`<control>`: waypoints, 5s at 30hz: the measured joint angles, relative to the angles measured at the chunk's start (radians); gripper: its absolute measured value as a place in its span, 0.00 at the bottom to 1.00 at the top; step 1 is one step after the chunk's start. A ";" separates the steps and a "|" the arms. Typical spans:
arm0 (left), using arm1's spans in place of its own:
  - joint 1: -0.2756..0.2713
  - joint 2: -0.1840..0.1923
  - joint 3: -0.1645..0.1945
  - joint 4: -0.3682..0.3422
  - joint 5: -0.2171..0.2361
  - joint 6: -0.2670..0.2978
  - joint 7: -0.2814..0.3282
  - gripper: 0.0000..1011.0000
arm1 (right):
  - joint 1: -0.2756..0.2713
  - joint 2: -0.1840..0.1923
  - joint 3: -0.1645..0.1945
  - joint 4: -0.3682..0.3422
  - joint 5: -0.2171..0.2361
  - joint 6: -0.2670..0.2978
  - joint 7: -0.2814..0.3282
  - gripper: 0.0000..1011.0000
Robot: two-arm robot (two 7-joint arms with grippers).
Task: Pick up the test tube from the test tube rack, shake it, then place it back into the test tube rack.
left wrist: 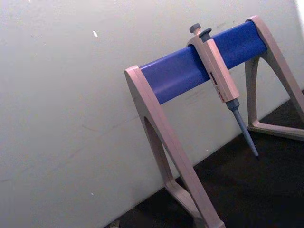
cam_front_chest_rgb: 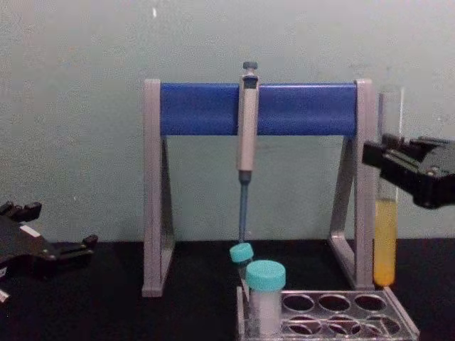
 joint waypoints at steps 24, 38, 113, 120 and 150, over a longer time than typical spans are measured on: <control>0.000 0.000 0.000 0.000 0.000 0.000 0.000 0.99 | 0.141 -0.108 -0.094 0.181 0.080 -0.097 0.052 0.23; 0.000 0.000 0.000 0.000 0.000 0.000 0.000 0.99 | 0.144 -0.134 -0.066 0.200 0.029 -0.115 0.006 0.23; 0.000 0.000 0.000 0.000 0.000 0.000 0.000 0.99 | 0.163 -0.113 -0.076 0.204 0.072 -0.067 0.023 0.23; 0.000 0.000 0.000 0.000 0.000 0.000 0.000 0.99 | 0.161 -0.116 -0.072 0.201 0.068 -0.066 0.023 0.23; 0.000 0.000 0.000 0.000 0.000 0.000 0.000 0.99 | 0.143 -0.109 -0.061 0.183 0.088 -0.064 0.045 0.23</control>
